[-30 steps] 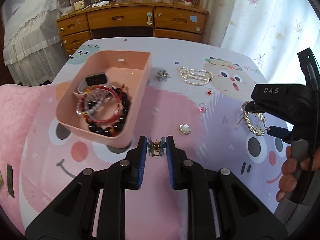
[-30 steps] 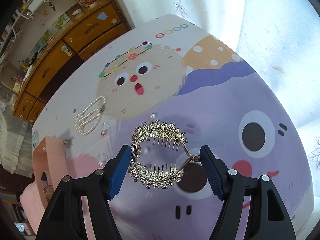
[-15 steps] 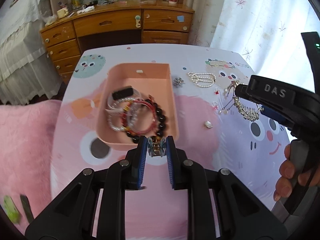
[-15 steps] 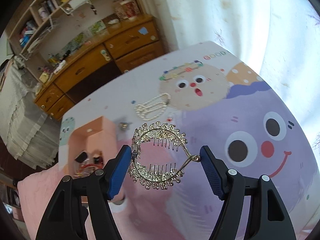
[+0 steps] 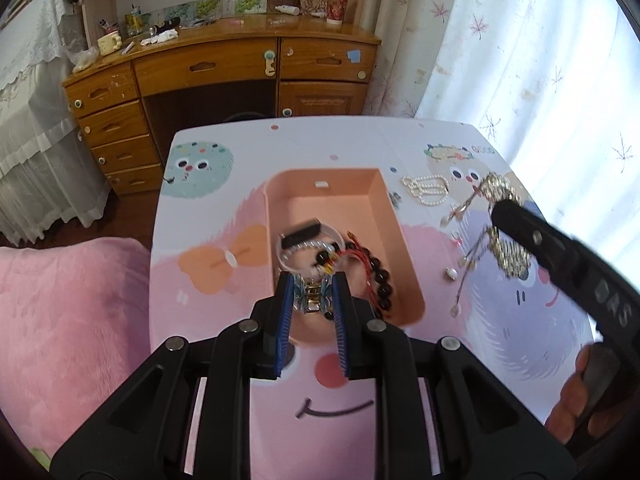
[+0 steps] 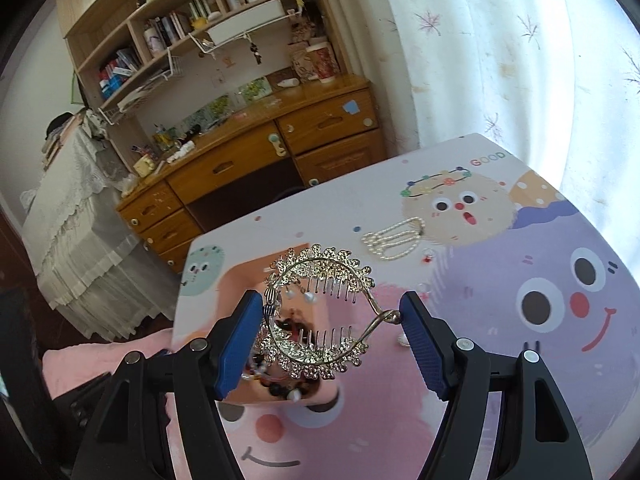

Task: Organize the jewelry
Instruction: 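Carry the comb and brooch into the pink box and open both tools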

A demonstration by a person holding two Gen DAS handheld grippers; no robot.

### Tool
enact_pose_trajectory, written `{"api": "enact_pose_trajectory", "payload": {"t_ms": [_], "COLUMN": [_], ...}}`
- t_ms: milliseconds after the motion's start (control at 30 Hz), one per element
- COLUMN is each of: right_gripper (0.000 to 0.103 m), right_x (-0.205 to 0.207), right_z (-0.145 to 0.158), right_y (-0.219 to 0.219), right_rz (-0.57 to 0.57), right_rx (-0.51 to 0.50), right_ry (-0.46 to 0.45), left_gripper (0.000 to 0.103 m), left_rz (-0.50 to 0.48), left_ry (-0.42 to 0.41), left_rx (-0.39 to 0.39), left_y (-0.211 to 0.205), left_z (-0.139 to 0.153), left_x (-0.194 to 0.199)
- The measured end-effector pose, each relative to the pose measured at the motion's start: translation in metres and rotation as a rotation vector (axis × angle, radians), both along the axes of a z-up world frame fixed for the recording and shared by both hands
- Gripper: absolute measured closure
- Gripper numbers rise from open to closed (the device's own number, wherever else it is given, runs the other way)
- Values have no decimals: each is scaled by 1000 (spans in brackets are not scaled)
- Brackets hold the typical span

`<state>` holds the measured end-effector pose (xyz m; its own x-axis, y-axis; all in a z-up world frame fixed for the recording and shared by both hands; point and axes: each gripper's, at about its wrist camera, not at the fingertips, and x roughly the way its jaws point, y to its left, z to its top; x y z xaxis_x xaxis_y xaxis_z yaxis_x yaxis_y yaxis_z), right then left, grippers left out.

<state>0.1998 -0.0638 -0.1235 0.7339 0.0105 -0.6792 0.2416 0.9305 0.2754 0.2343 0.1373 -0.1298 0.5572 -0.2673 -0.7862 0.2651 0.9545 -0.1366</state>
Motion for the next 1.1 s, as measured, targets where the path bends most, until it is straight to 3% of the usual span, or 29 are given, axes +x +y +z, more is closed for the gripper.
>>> {"api": "enact_pose_trajectory", "payload": {"t_ms": [333,467,600,767,800,867,1100], "right_gripper": [32,39,40,39,39,39,39], "right_x": [0,2,1,-8,-10,-12,-18], "right_z": [5,4,3,-4,-7,-12,-28], "right_y": [53,56,59,41,38,29,-7], "right_rz": [104,119,154,101,92,79,88], "right_rx": [0,18,22,51,57,65,30], "right_ry": [-57,-72,-83,-51,-37,-14,28], "left_gripper": [86,86,86,84,77,52,48], "left_rz": [4,-1,-18,-68,-72,-80,-82], "left_ry": [-31,-54,-54,-46,-39,-27,-14], "left_rx": [-91,-99,-148,-170,-165,-149,-127], "left_y": [19,18,17,9,8,3,-5], "left_z": [5,4,2,-1,-2,-5,-5], "left_x": [43,56,68,76,77,78,70]}}
